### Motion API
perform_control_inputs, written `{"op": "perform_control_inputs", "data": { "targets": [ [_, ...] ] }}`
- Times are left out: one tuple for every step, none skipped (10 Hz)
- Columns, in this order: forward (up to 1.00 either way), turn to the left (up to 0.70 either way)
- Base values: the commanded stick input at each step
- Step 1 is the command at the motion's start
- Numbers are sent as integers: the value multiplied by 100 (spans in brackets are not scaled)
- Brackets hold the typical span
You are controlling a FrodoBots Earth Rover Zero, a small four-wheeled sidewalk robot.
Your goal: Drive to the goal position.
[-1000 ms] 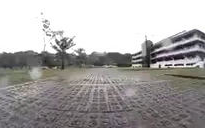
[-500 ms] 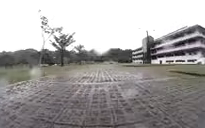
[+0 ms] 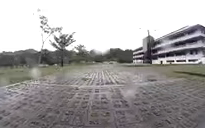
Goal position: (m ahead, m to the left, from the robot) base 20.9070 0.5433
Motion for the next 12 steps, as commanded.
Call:
{"op": "perform_control_inputs", "data": {
  "targets": [
    [70,0],
    [70,0],
    [70,0],
    [70,0],
    [70,0],
    [70,0],
    [70,0],
    [70,0],
    [70,0],
    [70,0],
    [70,0],
    [70,0]
  ]
}}
